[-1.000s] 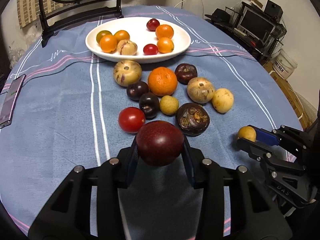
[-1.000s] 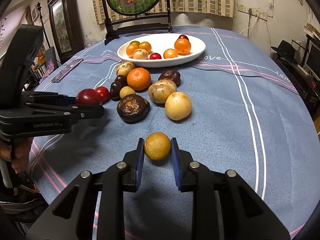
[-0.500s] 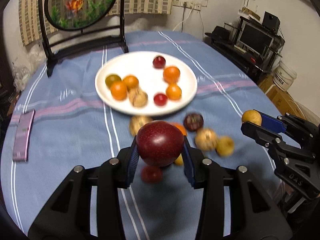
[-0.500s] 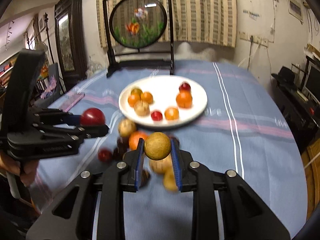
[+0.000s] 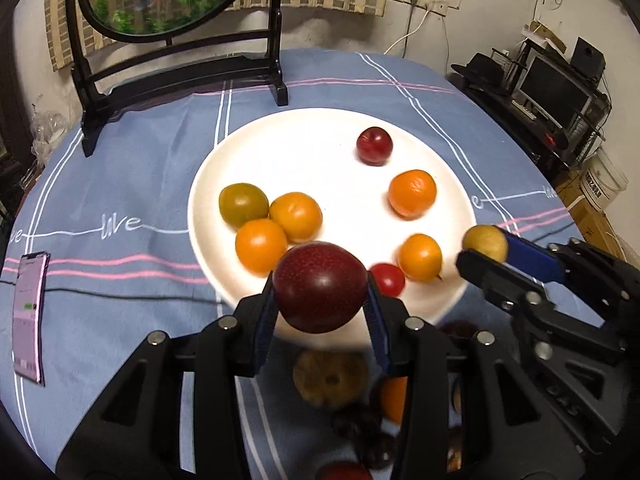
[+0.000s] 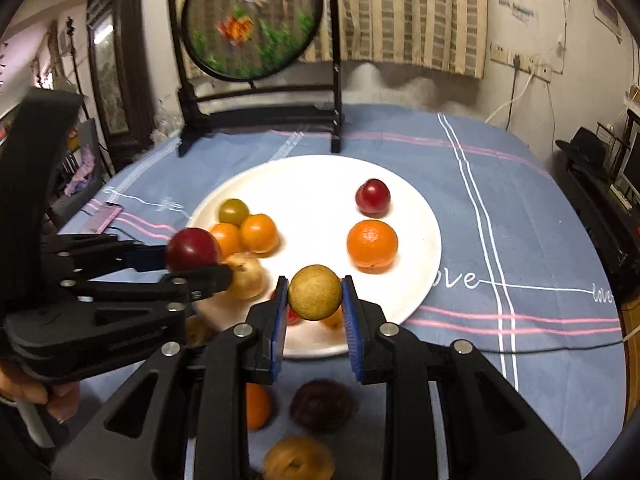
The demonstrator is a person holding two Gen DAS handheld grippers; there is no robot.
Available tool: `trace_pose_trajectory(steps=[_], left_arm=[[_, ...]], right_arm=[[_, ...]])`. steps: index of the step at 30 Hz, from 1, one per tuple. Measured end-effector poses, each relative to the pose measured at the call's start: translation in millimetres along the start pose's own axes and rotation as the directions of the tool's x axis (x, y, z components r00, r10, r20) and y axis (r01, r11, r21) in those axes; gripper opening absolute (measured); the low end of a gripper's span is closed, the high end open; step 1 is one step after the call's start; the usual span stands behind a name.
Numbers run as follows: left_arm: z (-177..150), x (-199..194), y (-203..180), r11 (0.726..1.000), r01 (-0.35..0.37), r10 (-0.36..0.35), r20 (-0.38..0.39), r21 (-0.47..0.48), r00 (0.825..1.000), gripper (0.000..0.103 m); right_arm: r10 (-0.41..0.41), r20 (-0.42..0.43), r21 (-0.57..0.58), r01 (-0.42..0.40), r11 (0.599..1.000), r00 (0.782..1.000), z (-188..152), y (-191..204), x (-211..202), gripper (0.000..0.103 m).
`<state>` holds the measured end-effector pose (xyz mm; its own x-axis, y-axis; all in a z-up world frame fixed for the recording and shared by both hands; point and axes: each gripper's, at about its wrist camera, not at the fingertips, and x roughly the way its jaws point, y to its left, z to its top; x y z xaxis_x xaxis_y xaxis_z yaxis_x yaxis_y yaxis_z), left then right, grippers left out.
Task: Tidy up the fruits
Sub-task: 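Carry both fruits over the plate and open both tools to release, then withdraw both open tools back toward the fruit cluster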
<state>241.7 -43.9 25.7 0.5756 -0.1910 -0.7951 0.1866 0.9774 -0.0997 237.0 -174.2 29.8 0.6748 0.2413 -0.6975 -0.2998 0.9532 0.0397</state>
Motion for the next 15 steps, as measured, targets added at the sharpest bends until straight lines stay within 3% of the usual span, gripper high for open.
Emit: trace_pose_trajectory(steps=[7,9,12,13,15], left_arm=[[12.7,23.9,1.9,1.0,-0.016,0.016,-0.009,0.001,1.0,0.043],[15.1,23.1,0.8,0.999,-0.04,0.04,0.01,0.004,0.999,0.049],[15.0,15.4,5.4,0.994,-0.107,0.107,0.04,0.002,0.993,0.069],[14.5,11.0,7.2,0.994,-0.109,0.109,0.053,-0.001,0.993,0.077],[13.4,0.8,10.8,0.996,-0.091,0.091,0.075,-0.006,0.993,0.082]], right_arm=[[-0.007,-0.048,0.009,0.007,1.0,0.999,8.3,-10.9,35.9,0.028],[0.004,-0.055,0.017,-0.003,1.0,0.998,9.3,-12.2,39.5,0.038],[-0.02,-0.036,0.036,0.021,0.999,0.999,9.0,-17.7,34.8,0.055],[-0.016,-0.031,0.043,0.018,0.999,0.999,8.3,-19.8,30.4,0.057],[-0.008,-0.027,0.051,0.01,0.999,1.0,6.5,-22.4,23.4,0.057]])
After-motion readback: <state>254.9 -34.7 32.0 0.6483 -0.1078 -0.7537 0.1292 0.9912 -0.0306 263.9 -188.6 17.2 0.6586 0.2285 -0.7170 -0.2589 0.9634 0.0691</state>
